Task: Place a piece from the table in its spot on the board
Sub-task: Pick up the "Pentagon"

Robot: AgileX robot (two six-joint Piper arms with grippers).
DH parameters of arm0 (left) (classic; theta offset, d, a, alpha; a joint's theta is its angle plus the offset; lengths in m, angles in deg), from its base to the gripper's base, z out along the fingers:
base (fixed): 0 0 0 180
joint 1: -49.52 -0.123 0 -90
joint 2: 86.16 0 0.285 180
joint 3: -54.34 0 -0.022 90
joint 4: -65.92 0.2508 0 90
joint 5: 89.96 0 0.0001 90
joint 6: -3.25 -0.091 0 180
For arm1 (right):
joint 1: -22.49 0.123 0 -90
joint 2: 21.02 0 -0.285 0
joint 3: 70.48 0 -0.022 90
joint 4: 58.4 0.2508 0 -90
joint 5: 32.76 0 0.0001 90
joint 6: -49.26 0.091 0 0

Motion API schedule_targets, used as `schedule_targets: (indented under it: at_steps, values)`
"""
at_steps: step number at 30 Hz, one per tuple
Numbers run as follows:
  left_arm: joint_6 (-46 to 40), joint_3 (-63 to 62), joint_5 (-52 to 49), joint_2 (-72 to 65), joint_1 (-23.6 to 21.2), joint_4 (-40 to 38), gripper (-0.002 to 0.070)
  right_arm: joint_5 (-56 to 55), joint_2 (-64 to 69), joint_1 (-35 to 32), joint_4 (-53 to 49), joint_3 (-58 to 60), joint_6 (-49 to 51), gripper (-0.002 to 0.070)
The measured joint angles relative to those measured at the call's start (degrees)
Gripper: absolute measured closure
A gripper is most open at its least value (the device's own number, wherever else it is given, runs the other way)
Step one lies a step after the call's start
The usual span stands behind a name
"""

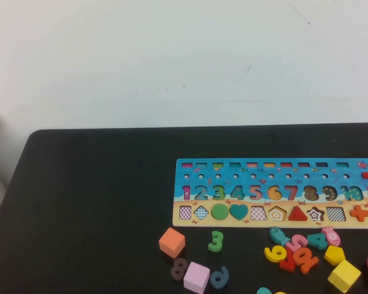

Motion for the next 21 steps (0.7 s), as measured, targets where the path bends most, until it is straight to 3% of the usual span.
schedule_targets:
  at_steps: [13, 15, 17, 18, 21]
  values:
    - [0.00, 0.00, 0.00, 0.00, 0.00, 0.00, 0.0677, 6.68, 4.63, 0.00, 0.72, 0.00, 0.00, 0.0090]
    - [0.00, 0.00, 0.00, 0.00, 0.00, 0.00, 0.0676, 7.97, 6.08, 0.00, 0.72, 0.00, -0.22, 0.0120]
    - [0.00, 0.00, 0.00, 0.00, 0.00, 0.00, 0.0676, 8.55, 7.68, 0.00, 0.72, 0.00, -0.22, 0.0232]
    - [0.00, 0.00, 0.00, 0.00, 0.00, 0.00, 0.0676, 8.78, 9.22, 0.00, 0.72, -0.10, -0.63, 0.0424]
    - [0.00, 0.00, 0.00, 0.00, 0.00, 0.00, 0.0676, 9.86, 11.64, 0.00, -0.14, -1.31, -1.42, 0.0601]
